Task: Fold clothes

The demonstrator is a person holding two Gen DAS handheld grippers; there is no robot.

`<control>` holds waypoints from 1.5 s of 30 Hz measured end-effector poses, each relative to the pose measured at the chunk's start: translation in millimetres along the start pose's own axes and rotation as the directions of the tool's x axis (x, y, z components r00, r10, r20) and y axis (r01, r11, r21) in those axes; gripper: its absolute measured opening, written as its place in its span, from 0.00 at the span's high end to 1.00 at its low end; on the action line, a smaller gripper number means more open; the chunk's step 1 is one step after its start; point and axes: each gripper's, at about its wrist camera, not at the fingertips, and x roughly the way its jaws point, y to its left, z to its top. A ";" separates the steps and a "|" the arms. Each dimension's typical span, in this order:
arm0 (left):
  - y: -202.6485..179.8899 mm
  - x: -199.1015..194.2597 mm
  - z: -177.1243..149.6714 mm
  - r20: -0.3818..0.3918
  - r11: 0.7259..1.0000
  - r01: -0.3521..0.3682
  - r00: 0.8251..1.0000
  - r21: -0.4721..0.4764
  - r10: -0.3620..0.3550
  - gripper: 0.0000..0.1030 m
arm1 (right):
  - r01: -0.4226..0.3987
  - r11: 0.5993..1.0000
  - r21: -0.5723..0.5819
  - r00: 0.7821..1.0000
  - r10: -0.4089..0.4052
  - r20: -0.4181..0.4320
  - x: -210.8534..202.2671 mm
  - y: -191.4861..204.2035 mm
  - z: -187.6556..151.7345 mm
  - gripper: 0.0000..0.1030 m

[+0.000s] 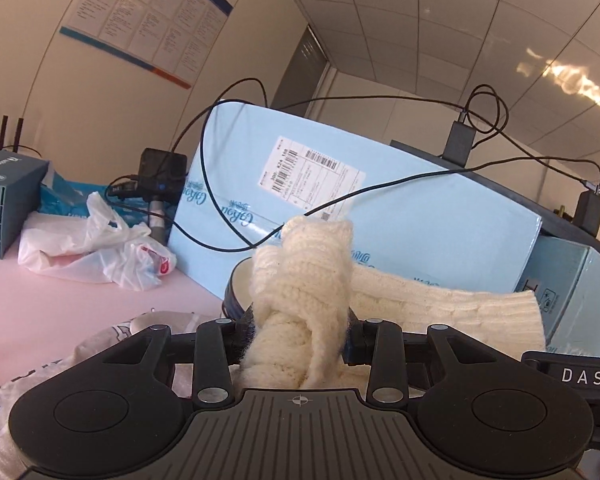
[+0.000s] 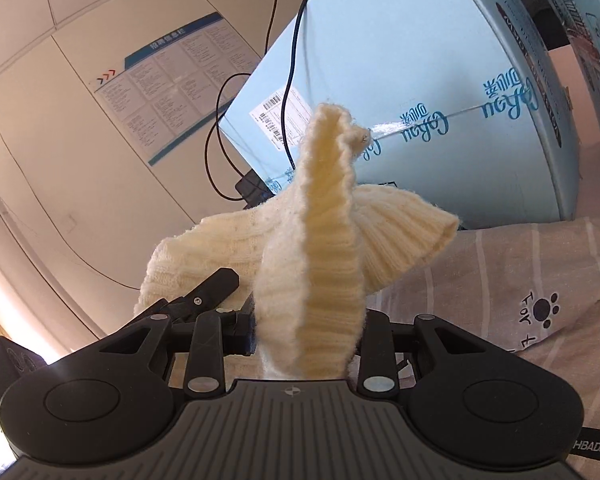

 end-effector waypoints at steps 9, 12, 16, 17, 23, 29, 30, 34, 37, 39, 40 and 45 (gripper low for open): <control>23.8 29.1 -19.1 -0.069 0.992 -0.124 0.990 0.035 0.126 0.65 | 0.074 0.997 -0.013 0.996 -0.074 -0.056 51.1 -20.4 -20.2 0.66; 24.2 29.9 -22.3 -0.071 0.987 -0.152 0.985 0.043 0.155 0.58 | 0.107 0.993 -0.043 0.993 -0.108 -0.041 48.7 -17.5 -19.6 0.54; 22.2 25.2 -26.4 -0.039 0.980 -0.189 0.981 0.059 0.192 0.23 | 0.141 0.987 -0.077 0.990 -0.143 -0.013 39.5 -11.5 -15.0 0.33; 22.3 22.3 -26.5 -0.026 0.982 -0.184 0.982 0.052 0.185 0.18 | 0.150 0.985 -0.086 0.988 -0.151 -0.005 37.2 -10.0 -13.9 0.32; 16.7 4.9 -27.9 0.078 0.987 -0.148 0.987 0.060 0.143 0.04 | 0.193 0.972 -0.135 0.981 -0.189 0.048 10.2 -1.5 -5.9 0.19; 1.6 -20.2 -30.4 0.243 0.985 -0.135 0.964 0.107 0.106 0.00 | 0.221 0.959 -0.179 0.972 -0.203 0.116 -50.5 2.1 0.3 0.12; -3.7 -24.3 -30.2 0.265 0.981 -0.148 0.958 0.122 0.112 0.00 | 0.226 0.957 -0.184 0.970 -0.205 0.127 -63.8 1.6 0.4 0.10; -36.7 -43.4 -29.2 0.279 0.972 -0.134 0.957 0.190 0.078 0.00 | 0.255 0.943 -0.215 0.960 -0.221 0.172 -114.8 0.7 -1.1 0.05; -67.2 -59.4 -32.1 0.242 0.975 -0.056 0.970 0.213 0.003 0.00 | 0.279 0.931 -0.236 0.951 -0.234 0.204 -152.5 0.2 -2.7 0.03; -87.2 -69.3 -35.1 0.208 0.981 0.000 0.977 0.192 -0.040 0.00 | 0.291 0.927 -0.236 0.945 -0.241 0.219 -177.5 -0.8 -5.2 0.03; -96.5 -74.0 -36.7 0.196 0.984 0.026 0.979 0.174 -0.061 0.00 | 0.297 0.926 -0.234 0.942 -0.245 0.228 -189.7 -2.5 -6.7 0.02; -142.6 -87.0 -50.3 0.141 0.986 0.125 0.980 0.108 -0.139 0.00 | 0.369 0.903 -0.219 0.908 -0.300 0.291 -242.6 -15.0 -17.7 0.00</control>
